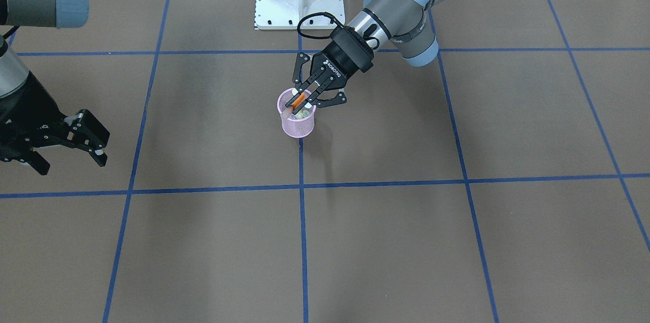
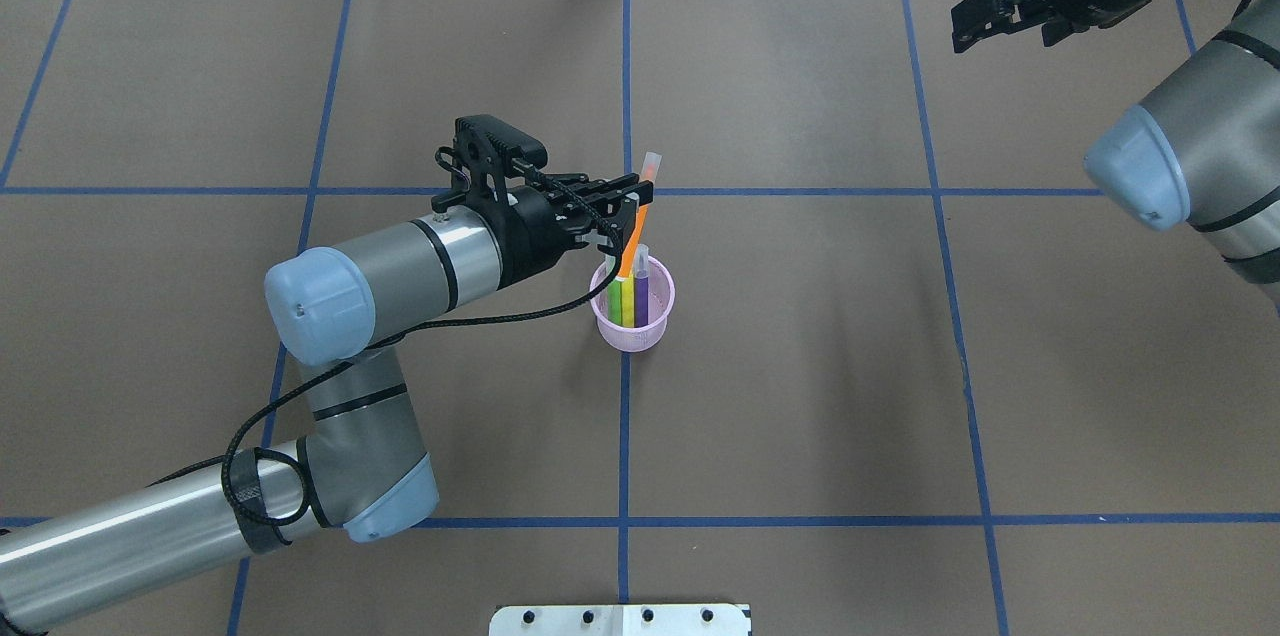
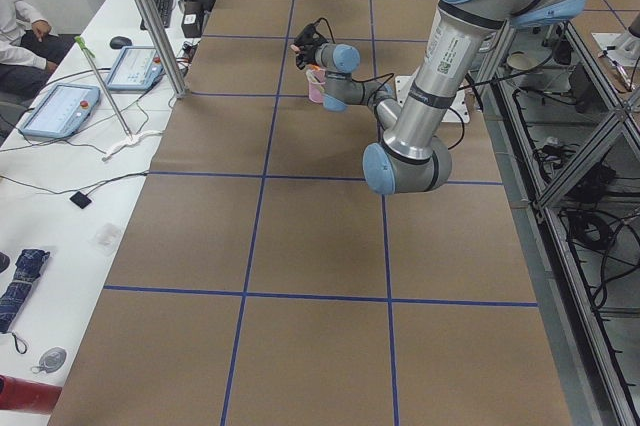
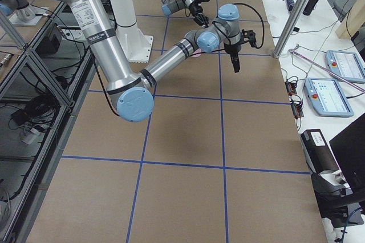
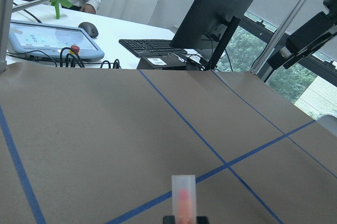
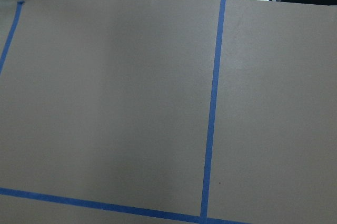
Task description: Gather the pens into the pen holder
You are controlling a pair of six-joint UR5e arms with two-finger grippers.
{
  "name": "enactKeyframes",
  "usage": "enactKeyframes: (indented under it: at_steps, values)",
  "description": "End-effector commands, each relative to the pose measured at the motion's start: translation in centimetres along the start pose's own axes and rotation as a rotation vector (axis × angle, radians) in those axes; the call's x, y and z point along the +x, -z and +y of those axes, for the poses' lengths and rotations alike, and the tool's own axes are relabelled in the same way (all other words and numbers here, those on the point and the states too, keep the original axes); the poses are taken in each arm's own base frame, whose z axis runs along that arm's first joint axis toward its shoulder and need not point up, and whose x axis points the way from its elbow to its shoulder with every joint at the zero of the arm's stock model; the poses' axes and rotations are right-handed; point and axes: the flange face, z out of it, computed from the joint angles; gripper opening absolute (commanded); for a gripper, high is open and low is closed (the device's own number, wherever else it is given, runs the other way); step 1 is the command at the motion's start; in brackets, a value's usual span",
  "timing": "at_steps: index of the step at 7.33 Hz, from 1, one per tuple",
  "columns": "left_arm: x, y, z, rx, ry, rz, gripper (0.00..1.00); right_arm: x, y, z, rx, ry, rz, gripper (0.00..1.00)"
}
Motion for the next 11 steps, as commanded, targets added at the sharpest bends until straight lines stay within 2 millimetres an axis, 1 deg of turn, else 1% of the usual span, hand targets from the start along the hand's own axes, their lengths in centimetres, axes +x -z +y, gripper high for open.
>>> enactKeyframes:
  at_steps: [1,2,3,4,5,6,8,9,10,11]
  values:
    - [-0.3,-0.6,1.5,0.000,-0.005,0.003,0.00,0.0,0.0,0.0,0.000,0.000,0.000,1.00]
    - [-0.2,-0.6,1.7,-0.002,-0.004,0.005,0.00,0.0,0.0,0.0,0.000,0.000,0.000,1.00]
    - [0.1,-0.6,1.8,-0.003,-0.001,0.011,0.18,0.0,0.1,0.0,0.001,0.001,-0.001,1.00]
    - [0.2,-0.6,1.9,-0.004,0.000,0.012,0.42,0.0,0.0,0.0,0.002,0.001,0.000,1.00]
    - [0.2,-0.6,1.9,-0.005,0.000,0.013,0.82,0.0,0.0,0.0,0.002,0.001,0.000,1.00]
    - [0.2,-0.6,1.9,-0.003,0.005,0.016,0.99,0.1,0.1,-0.1,0.003,0.000,0.001,1.00]
    - [0.4,-0.4,1.7,-0.001,0.010,0.020,0.99,0.6,0.5,-0.4,0.008,0.003,0.004,1.00]
    - [0.4,-0.4,1.4,-0.011,0.003,0.014,0.99,1.5,0.9,-0.8,0.011,0.037,0.014,1.00]
    - [-0.8,-0.6,1.8,-0.055,-0.014,-0.026,0.99,2.7,1.1,-1.3,0.012,0.049,0.022,1.00]
    - [-3.2,-0.9,0.2,-0.141,-0.033,-0.075,0.99,4.7,1.6,-2.1,-0.009,0.054,0.005,1.00]
